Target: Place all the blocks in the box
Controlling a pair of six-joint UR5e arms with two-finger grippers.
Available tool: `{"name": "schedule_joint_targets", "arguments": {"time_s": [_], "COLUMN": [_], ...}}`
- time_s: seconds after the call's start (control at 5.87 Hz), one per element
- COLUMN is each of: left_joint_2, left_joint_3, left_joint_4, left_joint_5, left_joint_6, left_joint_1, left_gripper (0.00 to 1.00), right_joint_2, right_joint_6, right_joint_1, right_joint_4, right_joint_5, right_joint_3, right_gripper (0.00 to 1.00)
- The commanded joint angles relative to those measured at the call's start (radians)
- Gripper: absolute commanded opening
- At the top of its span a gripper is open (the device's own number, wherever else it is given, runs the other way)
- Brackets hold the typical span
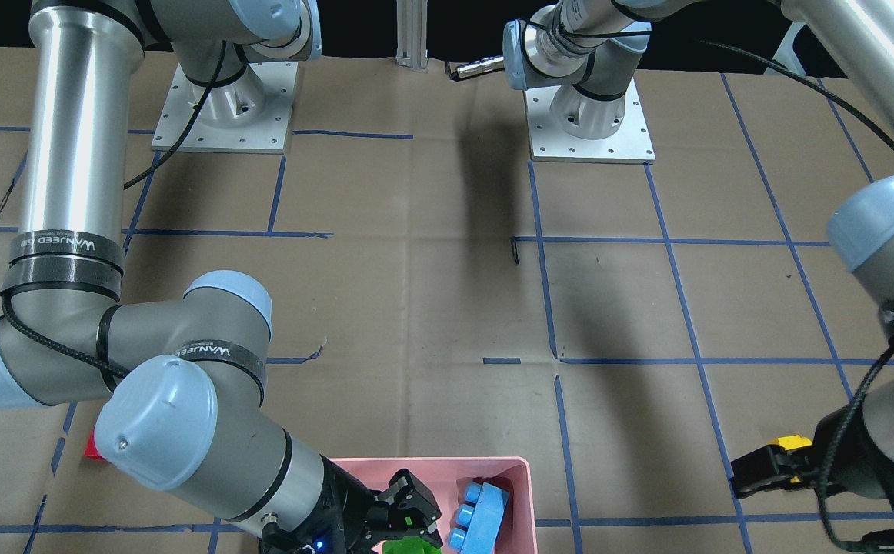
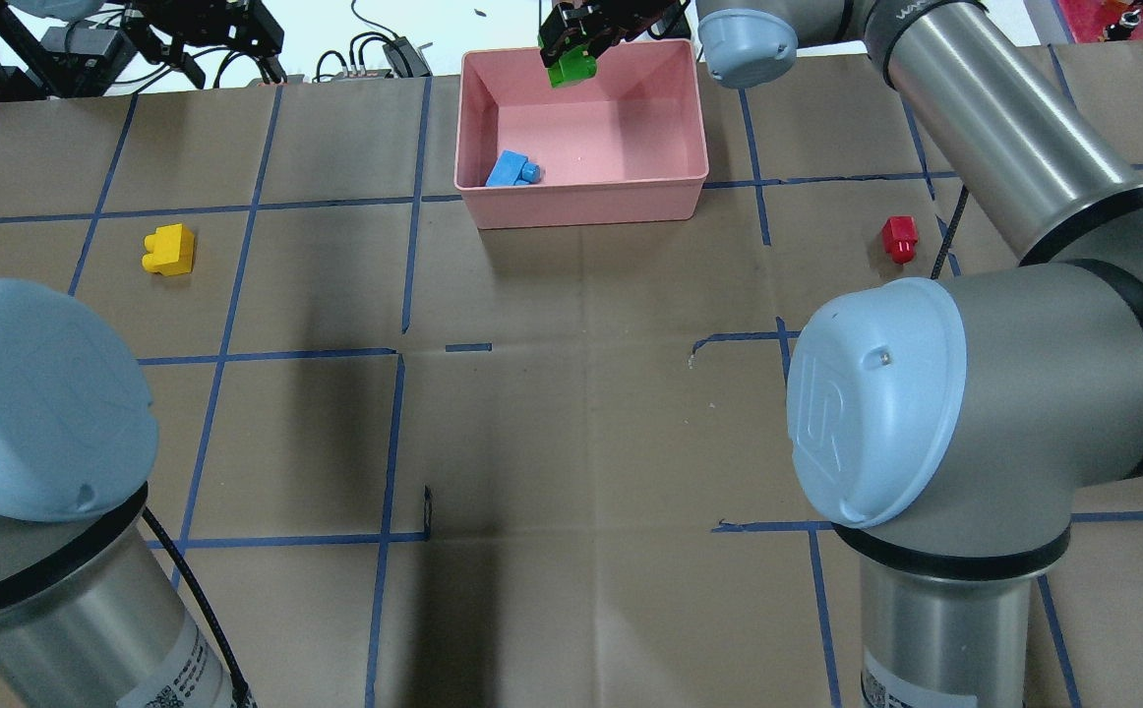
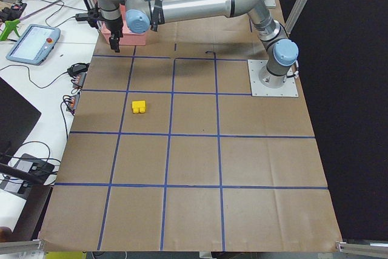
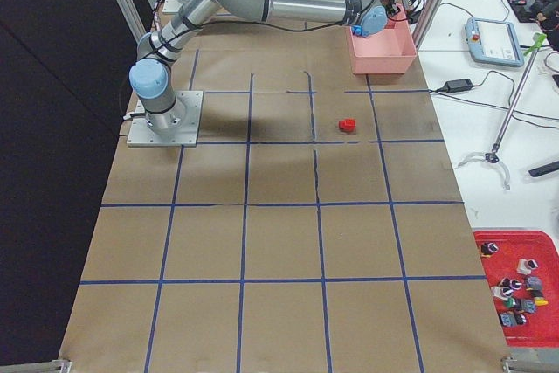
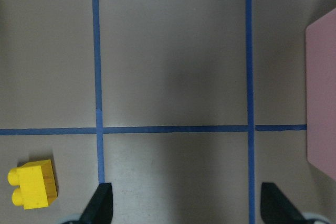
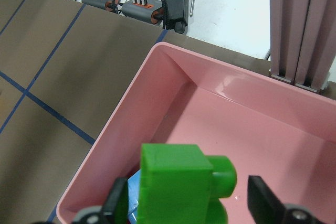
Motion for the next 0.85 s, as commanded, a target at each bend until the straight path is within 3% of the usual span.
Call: {"name": "schedule_joint_targets", "arguments": {"time_s": [0.0,0.17,0.34,0.51,0.68], "left_joint_2": [0.021,0.010,-0.003,-0.021,-0.036], "left_joint_3": [-0.076,-0.103,-0.155,-0.218,-0.289], "left_joint_4": [-0.003,0.003,0.016,0.114,0.243], "left_joint_5": [-0.028,-0.027,-0.027,-0.022,-0.015], "left_joint_6": [0.119,0.244,0.376,0.449,0.444], "left_joint_1": [0.142,0.203,0.280,0.326,0.318], "left_gripper": [0.99,0.99,0.97,0.97,0.98], "right_joint_2": [-0.010,-0.018,-0.080,-0.169,-0.228], "right_joint_6": [-0.004,-0.005,-0.015,-0.080,-0.126], "right_joint_1": [0.001,-0.008,-0.044,-0.127,-0.205], "right_joint_4": [0.010,0.017,0.127,0.384,0.507], "right_joint_5": [-0.008,-0.061,-0.127,-0.196,-0.310], "right_joint_3": [0.008,0.010,0.016,0.019,0.040], "right_gripper": [1.00,1.00,1.00,1.00,1.00]}}
